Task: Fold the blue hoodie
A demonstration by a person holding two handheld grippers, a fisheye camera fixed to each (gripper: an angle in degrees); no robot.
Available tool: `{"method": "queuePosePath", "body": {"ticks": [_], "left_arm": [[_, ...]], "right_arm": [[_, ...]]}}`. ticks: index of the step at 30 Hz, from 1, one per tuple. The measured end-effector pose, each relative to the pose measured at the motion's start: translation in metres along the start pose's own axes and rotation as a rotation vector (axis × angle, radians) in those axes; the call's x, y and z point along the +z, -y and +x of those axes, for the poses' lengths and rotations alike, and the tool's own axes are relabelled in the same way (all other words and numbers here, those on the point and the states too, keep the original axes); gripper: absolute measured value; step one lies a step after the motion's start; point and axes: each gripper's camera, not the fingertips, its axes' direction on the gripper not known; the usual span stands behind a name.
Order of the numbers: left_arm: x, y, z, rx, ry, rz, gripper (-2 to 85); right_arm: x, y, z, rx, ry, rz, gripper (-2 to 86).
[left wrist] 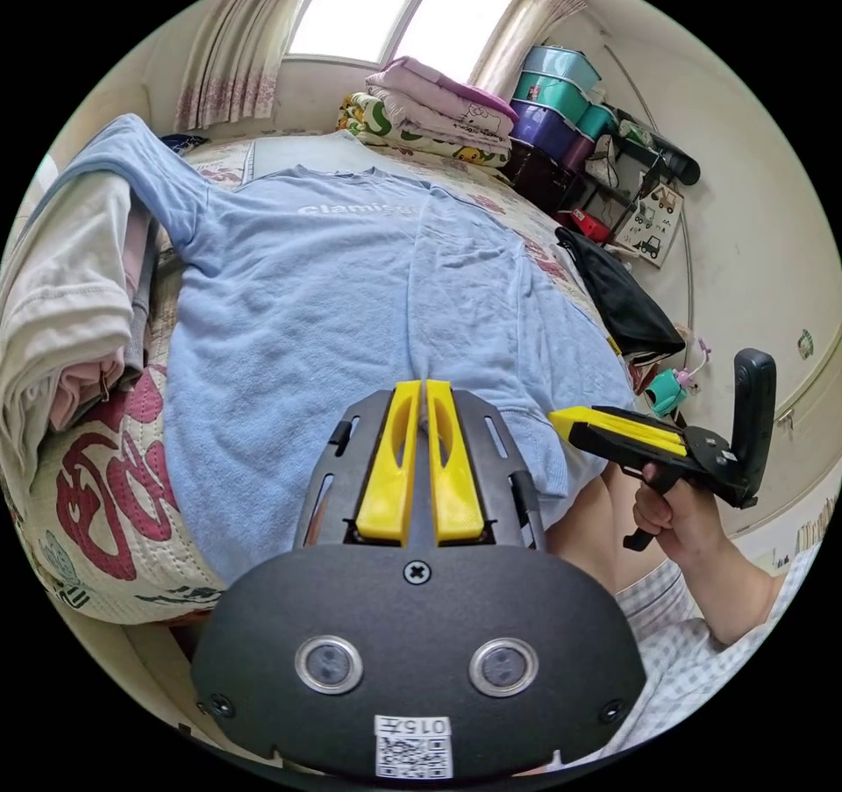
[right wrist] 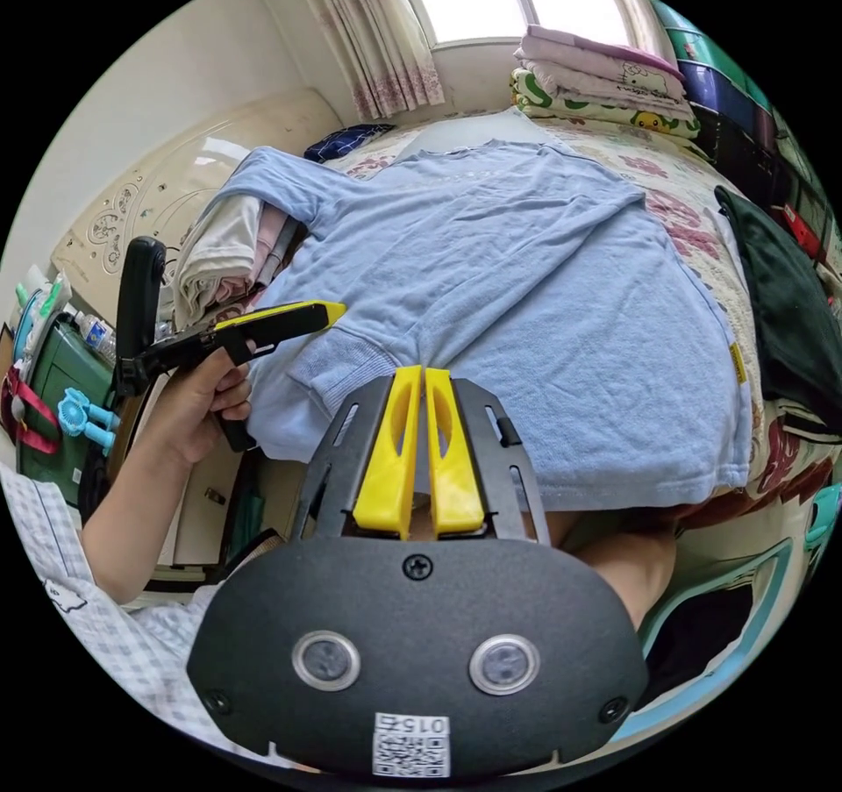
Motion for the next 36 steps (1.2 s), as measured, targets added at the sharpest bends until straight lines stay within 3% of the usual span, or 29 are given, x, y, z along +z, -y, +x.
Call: {"method": "queuePosePath", "body": {"ticks": [36], "left_arm": [[0.031,-0.128,-0.046,-0.039,-0.021,0.034,0.1]], "right_arm": [[0.034,-0.013,0.013,0.049,0.046,0.033,0.2]]}}
